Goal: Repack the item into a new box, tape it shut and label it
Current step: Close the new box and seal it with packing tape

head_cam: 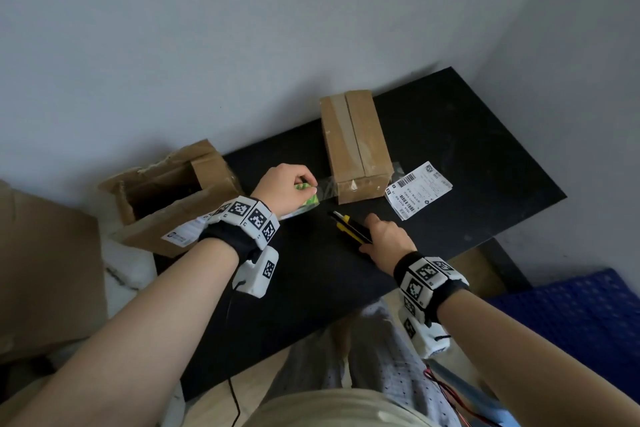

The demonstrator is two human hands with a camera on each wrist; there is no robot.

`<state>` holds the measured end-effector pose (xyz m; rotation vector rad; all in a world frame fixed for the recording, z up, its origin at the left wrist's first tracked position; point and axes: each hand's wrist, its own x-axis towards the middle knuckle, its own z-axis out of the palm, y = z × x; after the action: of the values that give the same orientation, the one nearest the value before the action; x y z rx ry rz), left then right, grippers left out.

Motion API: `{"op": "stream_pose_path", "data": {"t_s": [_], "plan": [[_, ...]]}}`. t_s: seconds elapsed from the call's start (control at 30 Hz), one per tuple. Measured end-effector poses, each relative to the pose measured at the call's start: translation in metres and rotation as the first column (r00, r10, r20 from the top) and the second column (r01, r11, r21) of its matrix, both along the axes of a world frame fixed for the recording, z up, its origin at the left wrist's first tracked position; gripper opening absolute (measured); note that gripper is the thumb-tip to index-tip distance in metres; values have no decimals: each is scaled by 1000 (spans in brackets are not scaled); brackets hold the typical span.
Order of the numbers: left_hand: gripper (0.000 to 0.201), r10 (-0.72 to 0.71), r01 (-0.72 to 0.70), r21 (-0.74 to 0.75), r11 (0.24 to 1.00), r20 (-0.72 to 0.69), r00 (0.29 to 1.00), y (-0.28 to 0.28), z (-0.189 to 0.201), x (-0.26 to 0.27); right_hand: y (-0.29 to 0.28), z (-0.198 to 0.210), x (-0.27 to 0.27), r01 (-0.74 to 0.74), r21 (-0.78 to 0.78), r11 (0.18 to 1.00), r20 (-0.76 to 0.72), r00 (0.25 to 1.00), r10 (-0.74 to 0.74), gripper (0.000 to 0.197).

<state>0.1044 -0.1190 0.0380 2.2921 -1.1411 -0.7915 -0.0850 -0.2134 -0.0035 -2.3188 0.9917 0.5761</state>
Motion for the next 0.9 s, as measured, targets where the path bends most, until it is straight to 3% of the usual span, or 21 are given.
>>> {"op": "stream_pose_path", "data": {"t_s": [0.27,0.4,0.6,0.9], "plan": [[13,29,-29,-4,1000,30,999,-2,3,-5,5,38,-19,136,71,988,233,961,-149,46],[18,65,-65,-10,998,58,996,-3,4,-9,13,52,-12,105,-14,994,286,953,-97,46],[17,99,-98,-16,995,76,992,-4,2,-16,30,72,5,-80,-295,952,162,978,132,37],[17,106,-109,11,994,153,983,-1,0,-24,49,96,23,-259,-350,900,3,961,277,20]]}}
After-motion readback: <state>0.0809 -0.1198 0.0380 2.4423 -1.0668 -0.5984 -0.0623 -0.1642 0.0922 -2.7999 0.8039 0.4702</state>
